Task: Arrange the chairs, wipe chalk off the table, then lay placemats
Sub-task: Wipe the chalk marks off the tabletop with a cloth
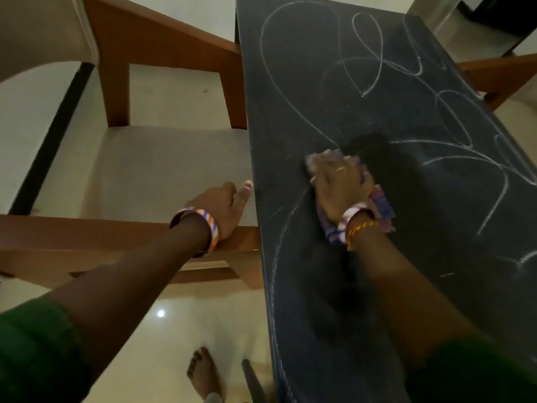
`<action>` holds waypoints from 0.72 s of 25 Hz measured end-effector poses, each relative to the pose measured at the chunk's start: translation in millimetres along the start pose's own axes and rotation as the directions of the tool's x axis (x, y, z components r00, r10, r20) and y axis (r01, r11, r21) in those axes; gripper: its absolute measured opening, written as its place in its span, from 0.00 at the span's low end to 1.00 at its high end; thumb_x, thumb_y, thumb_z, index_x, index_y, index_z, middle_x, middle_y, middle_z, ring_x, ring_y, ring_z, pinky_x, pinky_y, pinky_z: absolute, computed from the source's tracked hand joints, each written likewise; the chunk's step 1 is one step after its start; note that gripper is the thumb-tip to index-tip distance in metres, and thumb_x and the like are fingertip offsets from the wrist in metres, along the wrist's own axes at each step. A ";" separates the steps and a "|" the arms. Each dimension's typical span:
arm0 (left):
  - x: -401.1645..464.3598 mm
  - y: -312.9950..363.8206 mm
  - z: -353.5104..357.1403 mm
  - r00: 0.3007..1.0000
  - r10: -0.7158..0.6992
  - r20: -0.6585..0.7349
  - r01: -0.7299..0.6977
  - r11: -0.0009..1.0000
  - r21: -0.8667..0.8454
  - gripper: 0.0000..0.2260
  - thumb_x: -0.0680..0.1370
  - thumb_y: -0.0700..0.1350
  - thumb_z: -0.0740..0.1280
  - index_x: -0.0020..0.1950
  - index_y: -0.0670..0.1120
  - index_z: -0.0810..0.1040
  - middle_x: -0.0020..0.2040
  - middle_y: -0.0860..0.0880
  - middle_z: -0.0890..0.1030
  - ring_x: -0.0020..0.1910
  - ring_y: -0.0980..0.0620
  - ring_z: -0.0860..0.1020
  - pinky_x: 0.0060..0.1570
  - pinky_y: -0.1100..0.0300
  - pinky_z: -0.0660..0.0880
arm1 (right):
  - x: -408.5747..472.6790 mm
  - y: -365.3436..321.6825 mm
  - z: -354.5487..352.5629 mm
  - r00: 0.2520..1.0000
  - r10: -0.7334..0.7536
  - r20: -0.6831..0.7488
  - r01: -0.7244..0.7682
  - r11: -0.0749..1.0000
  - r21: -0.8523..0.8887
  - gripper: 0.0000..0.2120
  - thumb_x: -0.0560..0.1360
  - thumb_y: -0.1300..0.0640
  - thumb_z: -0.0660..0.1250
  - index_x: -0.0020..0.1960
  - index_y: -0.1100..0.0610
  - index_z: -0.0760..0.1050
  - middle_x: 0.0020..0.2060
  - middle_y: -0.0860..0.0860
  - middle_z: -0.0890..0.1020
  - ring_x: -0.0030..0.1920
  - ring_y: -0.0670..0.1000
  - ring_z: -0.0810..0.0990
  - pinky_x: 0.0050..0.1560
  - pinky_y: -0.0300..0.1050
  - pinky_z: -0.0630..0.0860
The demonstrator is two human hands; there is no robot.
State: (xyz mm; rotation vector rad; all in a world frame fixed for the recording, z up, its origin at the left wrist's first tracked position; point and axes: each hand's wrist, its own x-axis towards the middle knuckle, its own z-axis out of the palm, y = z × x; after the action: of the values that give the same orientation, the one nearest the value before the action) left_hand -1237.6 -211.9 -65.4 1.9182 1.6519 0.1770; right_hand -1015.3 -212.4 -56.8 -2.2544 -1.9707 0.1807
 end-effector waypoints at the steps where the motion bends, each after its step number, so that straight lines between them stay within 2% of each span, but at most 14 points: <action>1: 1.9 1.1 1.4 0.999 0.014 0.045 -0.017 0.998 0.066 0.28 0.77 0.64 0.43 0.50 0.45 0.73 0.38 0.48 0.75 0.36 0.51 0.74 0.39 0.56 0.68 | -27.7 -15.8 3.1 0.990 -0.129 0.057 0.129 0.992 0.008 0.24 0.76 0.45 0.46 0.72 0.38 0.60 0.75 0.42 0.58 0.75 0.52 0.51 0.73 0.62 0.45; 3: 4.4 3.2 3.0 0.994 0.025 0.108 -0.045 0.981 0.187 0.28 0.77 0.66 0.44 0.46 0.46 0.73 0.37 0.48 0.76 0.36 0.51 0.74 0.40 0.56 0.70 | -74.7 -25.0 2.2 0.926 -0.332 0.182 0.320 0.943 0.094 0.24 0.76 0.43 0.48 0.72 0.36 0.55 0.74 0.38 0.54 0.75 0.47 0.46 0.73 0.57 0.41; 5: 4.6 2.8 4.5 0.991 0.036 0.130 -0.066 0.970 0.234 0.29 0.76 0.66 0.43 0.42 0.47 0.74 0.36 0.49 0.76 0.36 0.51 0.74 0.41 0.57 0.70 | -67.5 3.4 -1.6 0.917 -0.368 0.155 0.356 0.929 0.097 0.22 0.76 0.41 0.47 0.69 0.33 0.55 0.74 0.37 0.55 0.75 0.45 0.48 0.74 0.55 0.42; 6: 5.5 2.0 5.6 0.991 0.049 0.127 -0.079 0.968 0.240 0.30 0.76 0.66 0.43 0.40 0.47 0.74 0.35 0.49 0.75 0.34 0.52 0.74 0.39 0.59 0.68 | -43.6 23.9 -2.4 0.951 -0.291 0.102 0.287 0.956 0.060 0.22 0.75 0.41 0.45 0.69 0.33 0.57 0.74 0.39 0.57 0.75 0.46 0.51 0.74 0.56 0.45; 8: 4.4 -0.5 7.8 0.992 0.053 0.117 -0.081 0.966 0.246 0.31 0.75 0.66 0.42 0.38 0.46 0.75 0.33 0.49 0.75 0.31 0.54 0.72 0.37 0.62 0.65 | 18.5 62.4 -5.7 1.000 0.015 -0.013 -0.014 1.000 0.025 0.22 0.77 0.42 0.44 0.70 0.36 0.60 0.74 0.43 0.60 0.75 0.50 0.55 0.73 0.60 0.51; 10: 5.4 -0.6 9.1 0.992 0.039 0.120 -0.067 0.969 0.239 0.33 0.75 0.67 0.41 0.37 0.45 0.75 0.32 0.48 0.75 0.30 0.54 0.72 0.36 0.62 0.65 | 66.9 72.0 -8.7 0.939 0.343 -0.023 -0.341 0.938 0.056 0.21 0.80 0.43 0.45 0.71 0.39 0.61 0.74 0.45 0.61 0.75 0.52 0.56 0.72 0.61 0.51; 11: 6.1 0.1 9.4 0.991 0.032 0.128 -0.061 0.970 0.233 0.33 0.75 0.67 0.40 0.36 0.45 0.74 0.31 0.48 0.75 0.30 0.53 0.72 0.37 0.62 0.66 | 76.7 62.6 -7.6 0.922 0.385 -0.039 -0.383 0.923 0.048 0.21 0.80 0.44 0.46 0.71 0.40 0.62 0.74 0.45 0.62 0.74 0.53 0.57 0.71 0.62 0.52; 12: 6.4 1.2 8.8 0.990 0.028 0.138 -0.059 0.972 0.227 0.33 0.75 0.67 0.40 0.35 0.45 0.73 0.31 0.48 0.74 0.30 0.53 0.72 0.37 0.61 0.66 | 74.4 46.3 -5.3 0.938 0.342 -0.065 -0.340 0.940 0.039 0.20 0.80 0.45 0.47 0.70 0.41 0.64 0.73 0.46 0.64 0.73 0.53 0.59 0.71 0.62 0.53; 14: 6.1 2.3 7.0 0.987 0.020 0.156 -0.052 0.978 0.203 0.32 0.76 0.65 0.40 0.35 0.45 0.72 0.31 0.48 0.73 0.30 0.53 0.72 0.39 0.61 0.66 | 39.9 3.8 5.4 0.990 0.123 -0.074 -0.121 0.992 0.040 0.20 0.79 0.46 0.49 0.69 0.41 0.67 0.72 0.44 0.66 0.73 0.53 0.60 0.71 0.62 0.54; 15: 6.2 1.9 6.3 0.986 0.014 0.164 -0.046 0.980 0.195 0.31 0.77 0.64 0.39 0.35 0.45 0.72 0.31 0.48 0.73 0.31 0.53 0.72 0.40 0.60 0.67 | 13.5 -15.1 9.8 0.999 -0.002 -0.033 0.004 0.999 0.045 0.21 0.78 0.45 0.48 0.70 0.41 0.65 0.72 0.43 0.64 0.74 0.53 0.58 0.71 0.62 0.52; 16: 6.5 1.8 5.4 0.986 0.012 0.168 -0.045 0.980 0.192 0.31 0.78 0.62 0.39 0.35 0.45 0.73 0.31 0.48 0.73 0.32 0.52 0.72 0.41 0.60 0.67 | -12.8 -25.9 9.8 0.992 -0.124 0.038 0.121 0.990 0.066 0.22 0.77 0.45 0.49 0.71 0.40 0.63 0.73 0.42 0.62 0.75 0.52 0.54 0.72 0.61 0.49; 18: 6.7 2.1 4.6 0.987 0.016 0.163 -0.046 0.982 0.183 0.30 0.79 0.61 0.40 0.35 0.45 0.73 0.31 0.48 0.73 0.33 0.52 0.73 0.42 0.59 0.68 | -35.7 -15.3 5.1 0.960 -0.261 0.105 0.256 0.965 0.060 0.23 0.77 0.44 0.48 0.72 0.38 0.61 0.74 0.40 0.59 0.75 0.49 0.52 0.73 0.58 0.48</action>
State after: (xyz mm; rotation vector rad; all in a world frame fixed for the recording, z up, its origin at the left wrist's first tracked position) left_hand -1232.2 -207.2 -69.8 2.0390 1.5782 -0.1223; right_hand -1035.9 -245.6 -59.1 -1.9734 -2.2693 0.3240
